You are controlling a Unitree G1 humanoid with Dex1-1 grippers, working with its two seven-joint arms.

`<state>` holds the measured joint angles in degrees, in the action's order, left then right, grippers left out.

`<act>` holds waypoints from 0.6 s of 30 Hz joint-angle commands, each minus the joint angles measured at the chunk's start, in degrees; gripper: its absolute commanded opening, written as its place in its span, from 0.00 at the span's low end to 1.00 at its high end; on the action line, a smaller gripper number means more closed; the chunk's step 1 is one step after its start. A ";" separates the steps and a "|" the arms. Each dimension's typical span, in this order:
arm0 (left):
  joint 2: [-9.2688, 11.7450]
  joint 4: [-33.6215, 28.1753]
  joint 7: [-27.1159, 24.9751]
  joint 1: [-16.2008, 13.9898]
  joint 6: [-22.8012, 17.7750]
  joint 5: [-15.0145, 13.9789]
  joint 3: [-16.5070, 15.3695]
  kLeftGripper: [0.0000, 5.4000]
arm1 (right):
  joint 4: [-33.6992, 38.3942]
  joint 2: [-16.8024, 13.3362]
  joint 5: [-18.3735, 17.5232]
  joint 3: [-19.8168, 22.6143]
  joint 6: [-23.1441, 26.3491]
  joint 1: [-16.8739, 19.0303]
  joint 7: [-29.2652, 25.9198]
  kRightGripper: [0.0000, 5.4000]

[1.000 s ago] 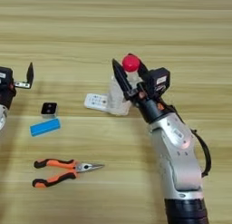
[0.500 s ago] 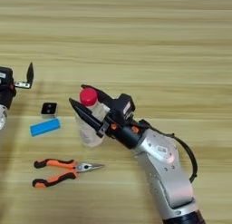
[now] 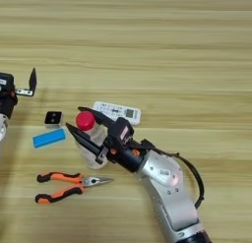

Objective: Move the objects on the table

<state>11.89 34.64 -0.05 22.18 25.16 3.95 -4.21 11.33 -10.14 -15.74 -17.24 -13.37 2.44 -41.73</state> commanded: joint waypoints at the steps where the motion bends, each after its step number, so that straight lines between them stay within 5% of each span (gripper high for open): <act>1: 0.20 0.65 0.06 0.97 0.22 0.08 -0.04 1.00 | -0.41 0.80 -2.36 0.00 -0.59 -0.95 -0.88 0.37; 18: 0.20 1.03 0.03 1.09 0.26 0.09 -0.02 1.00 | -1.25 -0.50 -4.93 0.73 3.88 -2.08 -1.93 0.37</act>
<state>11.89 34.88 -0.05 22.22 25.17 3.95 -4.20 10.36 -10.38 -20.28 -17.03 -10.33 1.28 -43.31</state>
